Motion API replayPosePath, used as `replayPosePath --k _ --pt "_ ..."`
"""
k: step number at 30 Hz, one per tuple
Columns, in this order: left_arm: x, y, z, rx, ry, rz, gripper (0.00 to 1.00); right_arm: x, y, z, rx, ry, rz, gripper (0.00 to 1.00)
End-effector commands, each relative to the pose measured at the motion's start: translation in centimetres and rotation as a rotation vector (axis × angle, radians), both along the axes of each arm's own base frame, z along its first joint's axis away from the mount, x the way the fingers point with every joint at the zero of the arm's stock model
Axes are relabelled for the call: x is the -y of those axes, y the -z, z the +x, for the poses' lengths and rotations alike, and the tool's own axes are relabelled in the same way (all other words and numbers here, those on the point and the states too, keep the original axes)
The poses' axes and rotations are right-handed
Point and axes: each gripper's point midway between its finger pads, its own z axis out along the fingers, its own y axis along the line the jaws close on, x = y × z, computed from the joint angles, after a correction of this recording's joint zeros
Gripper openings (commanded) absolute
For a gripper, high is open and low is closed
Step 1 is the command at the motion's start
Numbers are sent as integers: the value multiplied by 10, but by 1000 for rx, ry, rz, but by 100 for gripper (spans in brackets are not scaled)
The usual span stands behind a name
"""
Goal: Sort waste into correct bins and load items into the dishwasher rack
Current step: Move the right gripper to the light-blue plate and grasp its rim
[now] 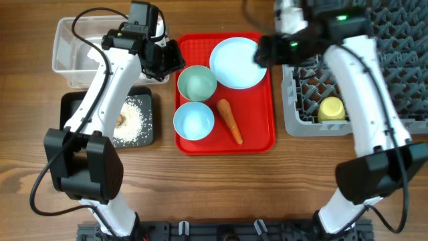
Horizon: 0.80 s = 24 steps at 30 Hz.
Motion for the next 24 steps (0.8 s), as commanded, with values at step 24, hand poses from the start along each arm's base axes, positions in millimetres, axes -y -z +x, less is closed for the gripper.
replayPosePath --k 24 --pt "55 25 -7 60 115 212 41 20 37 33 -9 128 13 89"
